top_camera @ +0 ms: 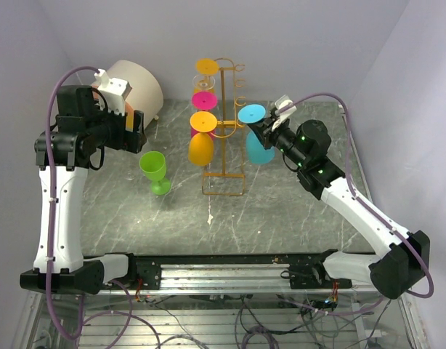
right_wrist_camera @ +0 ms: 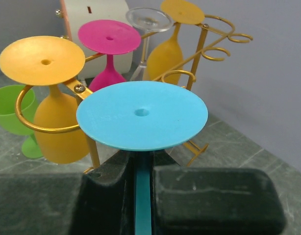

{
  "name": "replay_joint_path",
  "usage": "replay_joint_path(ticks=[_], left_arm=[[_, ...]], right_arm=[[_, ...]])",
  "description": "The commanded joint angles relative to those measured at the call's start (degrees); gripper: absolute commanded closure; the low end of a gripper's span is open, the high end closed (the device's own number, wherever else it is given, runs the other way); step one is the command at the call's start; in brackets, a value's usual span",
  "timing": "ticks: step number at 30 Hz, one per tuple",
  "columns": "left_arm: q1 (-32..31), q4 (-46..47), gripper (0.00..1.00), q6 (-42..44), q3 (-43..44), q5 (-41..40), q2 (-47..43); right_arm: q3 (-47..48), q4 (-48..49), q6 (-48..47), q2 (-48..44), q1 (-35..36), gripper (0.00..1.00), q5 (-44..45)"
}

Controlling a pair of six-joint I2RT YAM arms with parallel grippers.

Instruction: Place the wine glass upside down on the wine glass rack

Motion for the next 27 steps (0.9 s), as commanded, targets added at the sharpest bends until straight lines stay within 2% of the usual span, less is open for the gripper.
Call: replay_joint_path(ticks=[1, 27], left_arm=[[0.5, 0.7, 0.0, 1.2, -0.5, 3.2, -0.4], [0.7, 2.0, 0.0, 1.8, -4.7, 4.5, -0.1]], right_arm=[[0.6, 2.3, -2.7, 0.2, -0.5, 1.0, -6.3], [0.6, 3.9, -3.4, 6.8, -1.4, 1.0, -9.0]])
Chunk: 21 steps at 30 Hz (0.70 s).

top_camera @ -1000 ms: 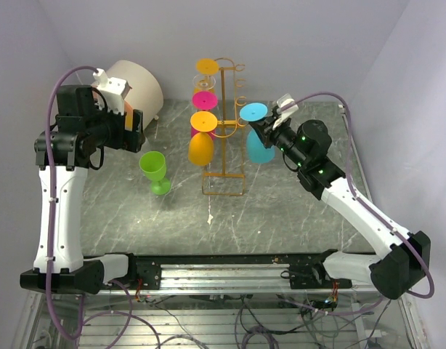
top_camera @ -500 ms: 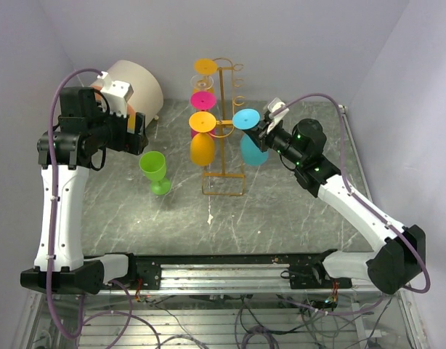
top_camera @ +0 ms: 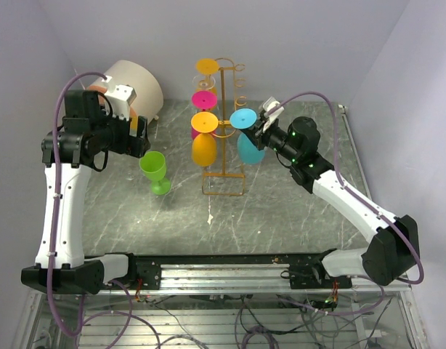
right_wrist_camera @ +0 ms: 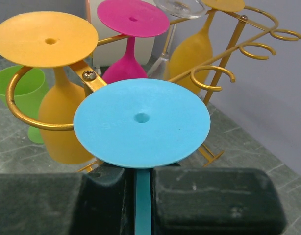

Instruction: Place the wine glass upside down on the wine glass rack

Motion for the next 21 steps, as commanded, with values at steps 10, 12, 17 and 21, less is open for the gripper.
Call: replay_joint_path(ticks=[10, 12, 17, 21], left_arm=[[0.6, 1.8, 0.0, 2.3, -3.2, 2.4, 1.7], [0.6, 2.0, 0.0, 3.2, -4.9, 2.1, 2.8], [-0.3, 1.9, 0.08, 4.8, -6.7, 1.0, 6.5], [-2.0, 3.9, 0.1, 4.3, -6.0, -3.3, 8.8]], right_arm=[[1.3, -0.3, 1.6, 1.8, -0.4, 0.99, -3.0], [0.4, 0.5, 2.5, 1.2, -0.4, 0.75, -1.6], [-4.3, 2.9, 3.8, -2.2, -0.4, 0.3, 1.3], [-6.7, 2.6, 4.4, -5.6, -0.4, 0.21, 2.6]])
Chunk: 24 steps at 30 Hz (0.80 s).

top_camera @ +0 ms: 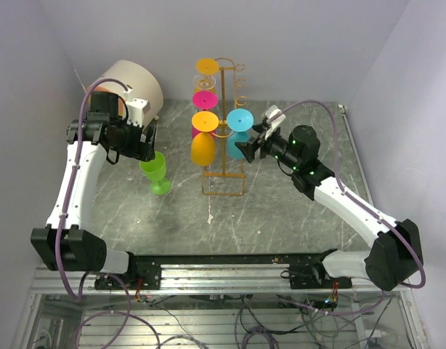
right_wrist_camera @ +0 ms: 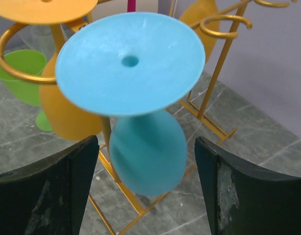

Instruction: Place the wine glass upside down on the wine glass rack

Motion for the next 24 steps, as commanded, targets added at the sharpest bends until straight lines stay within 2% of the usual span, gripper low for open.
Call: replay_joint_path(ticks=[1, 3, 4, 6, 13, 14, 15, 16, 17, 21, 24], left_arm=[[-1.6, 3.0, 0.12, 0.7, 1.4, -4.3, 1.8], [-2.4, 3.3, 0.15, 0.5, 2.1, -6.2, 3.4], [-2.9, 3.8, 0.21, 0.3, 2.3, -7.4, 4.0], [-3.4, 5.1, 0.33, -0.1, 1.9, -9.0, 5.4], [-5.3, 7.7, 0.45, -1.0, 1.4, -15.9, 10.0], [-5.5, 7.8, 0.52, -1.3, 1.5, -17.1, 10.5], [-5.6, 7.7, 0.54, -1.7, 1.7, -17.9, 11.1], [-5.6, 7.8, 0.64, -2.1, 1.7, -18.6, 11.5], [-5.6, 8.0, 0.67, -2.4, 1.5, -19.4, 11.8], [-5.6, 9.7, 0.69, -2.9, -0.7, -22.6, 10.8], [-5.6, 11.4, 0.66, -3.1, -3.0, -23.5, 9.4]], right_arm=[[-2.6, 1.6, 1.5, -5.1, -0.2, 0.18, 2.3], [-4.3, 2.2, 2.3, -7.4, -0.2, 0.07, 2.9], [-5.0, 2.3, 2.8, -8.5, -0.2, 0.01, 3.2], [-6.2, 2.0, 4.2, -11.3, -0.2, 0.0, 4.8], [-10.3, -3.4, 11.9, -22.2, -0.2, 0.0, 6.7], [-10.8, -4.5, 12.8, -23.7, -0.2, 0.0, 6.8], [-11.5, -5.5, 13.8, -25.4, -0.2, 0.0, 6.7], [-12.4, -6.4, 14.9, -27.0, -0.2, 0.0, 6.6], [-13.1, -7.2, 15.5, -28.6, -0.2, 0.0, 6.7], [-15.3, -10.8, 16.3, -34.9, -0.2, 0.0, 7.7], [-15.8, -13.2, 16.0, -37.7, -0.2, 0.0, 8.9]])
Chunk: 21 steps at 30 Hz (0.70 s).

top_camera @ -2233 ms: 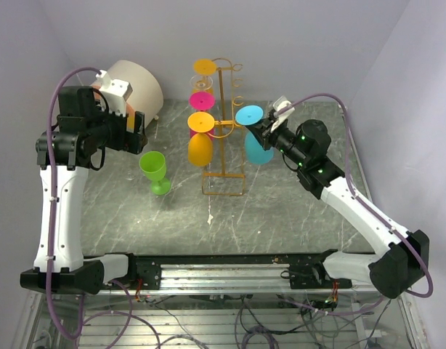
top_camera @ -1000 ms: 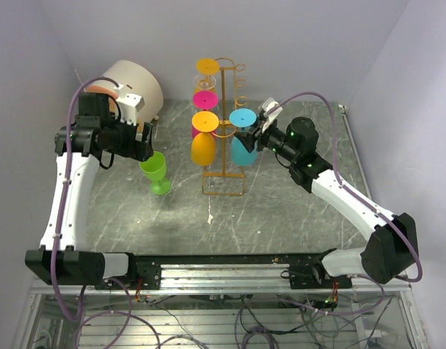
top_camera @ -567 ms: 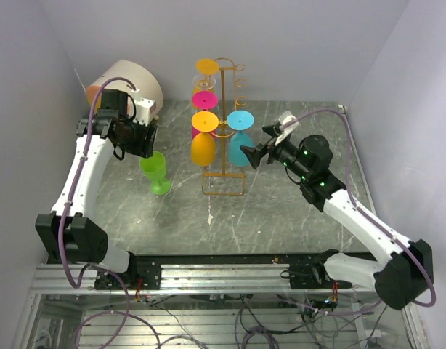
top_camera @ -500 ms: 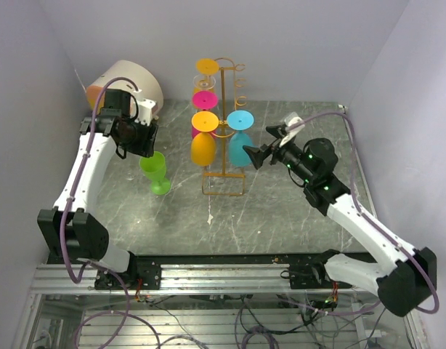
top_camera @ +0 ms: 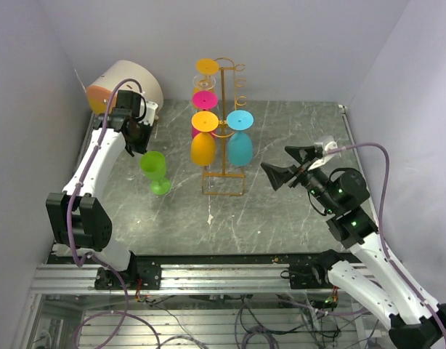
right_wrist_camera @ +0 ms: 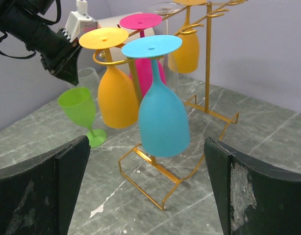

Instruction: Place the wine glass upside down on the wine glass rack

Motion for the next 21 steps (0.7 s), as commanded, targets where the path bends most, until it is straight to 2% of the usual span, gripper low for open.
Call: replay_joint_path(ticks=[1, 11, 16, 17, 18, 19, 21], left_arm=[[-0.3, 3.9, 0.64, -1.0, -3.2, -4.0, -2.5], [-0.3, 4.6, 0.63, -0.6, -6.3, -3.6, -2.9], [-0.3, 4.5, 0.65, -0.1, -7.0, -2.3, -2.4], [-0.3, 4.4, 0.68, 0.0, -7.1, -1.9, -2.2], [-0.3, 4.5, 0.89, -0.2, -7.1, -2.1, -2.1], [-0.3, 4.3, 0.92, -0.2, -7.0, -2.1, -2.0], [-0.3, 4.1, 0.93, -0.2, -7.0, -1.5, -2.1]], right_arm=[[-0.7, -4.9, 1.2, -3.4, -0.2, 0.0, 2.1], [0.1, -6.5, 1.2, -3.8, -0.1, 0.0, 1.5], [0.3, -6.8, 1.3, -3.9, -0.1, 0.0, 1.7], [0.3, -7.0, 1.3, -4.1, -0.1, 0.0, 1.8], [0.5, -7.1, 1.3, -4.2, -0.1, 0.0, 1.9], [0.6, -7.3, 1.2, -4.2, -0.1, 0.0, 2.0], [1.2, -7.7, 1.0, -4.4, -0.1, 0.0, 2.1]])
